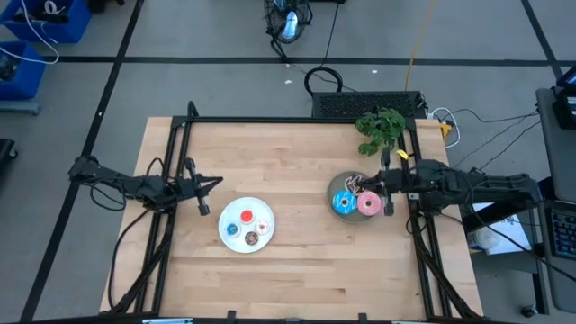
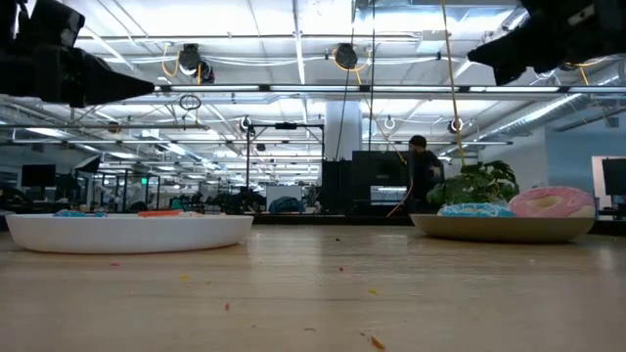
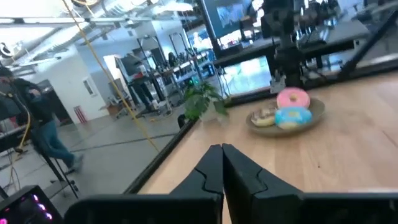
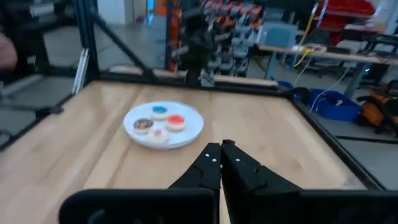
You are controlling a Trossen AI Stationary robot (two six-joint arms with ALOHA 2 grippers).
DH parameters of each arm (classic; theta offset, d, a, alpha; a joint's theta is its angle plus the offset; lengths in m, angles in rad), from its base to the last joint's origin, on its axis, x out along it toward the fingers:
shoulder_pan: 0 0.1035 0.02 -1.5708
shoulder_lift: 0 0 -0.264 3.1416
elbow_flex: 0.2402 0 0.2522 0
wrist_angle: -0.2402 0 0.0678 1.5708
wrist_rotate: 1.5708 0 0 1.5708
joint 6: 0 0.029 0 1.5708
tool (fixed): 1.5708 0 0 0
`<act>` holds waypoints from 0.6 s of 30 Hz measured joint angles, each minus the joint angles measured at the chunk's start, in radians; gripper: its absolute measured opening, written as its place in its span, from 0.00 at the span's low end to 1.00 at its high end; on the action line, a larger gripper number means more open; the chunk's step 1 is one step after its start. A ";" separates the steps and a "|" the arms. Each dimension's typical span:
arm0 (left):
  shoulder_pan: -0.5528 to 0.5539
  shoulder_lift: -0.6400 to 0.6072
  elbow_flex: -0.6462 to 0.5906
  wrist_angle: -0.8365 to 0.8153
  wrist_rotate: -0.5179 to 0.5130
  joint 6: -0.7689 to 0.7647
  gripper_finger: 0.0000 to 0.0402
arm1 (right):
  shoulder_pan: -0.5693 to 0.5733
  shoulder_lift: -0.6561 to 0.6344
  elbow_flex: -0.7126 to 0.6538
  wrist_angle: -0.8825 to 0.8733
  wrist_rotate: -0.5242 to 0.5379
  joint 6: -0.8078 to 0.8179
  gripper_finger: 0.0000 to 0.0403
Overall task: Pick & Place donuts
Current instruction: Return to Home Position
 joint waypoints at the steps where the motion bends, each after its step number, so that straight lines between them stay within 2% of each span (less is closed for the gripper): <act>1: 0.000 0.000 0.000 -0.016 0.000 -0.004 0.02 | -0.004 -0.026 -0.023 0.012 -0.005 0.016 0.00; 4: 0.000 0.000 0.000 -0.036 -0.016 -0.010 0.02 | -0.008 -0.102 -0.082 0.036 -0.002 0.042 0.00; 13: 0.000 -0.003 0.000 -0.041 -0.110 -0.023 0.01 | -0.008 -0.351 -0.150 -0.056 -0.005 0.033 0.00; 15: 0.001 -0.005 0.000 -0.042 -0.111 -0.023 0.01 | -0.008 -0.401 -0.168 -0.062 -0.005 0.033 0.00; 18: 0.008 -0.005 0.000 -0.070 -0.068 -0.028 0.02 | -0.008 -0.409 -0.190 -0.036 -0.005 0.036 0.00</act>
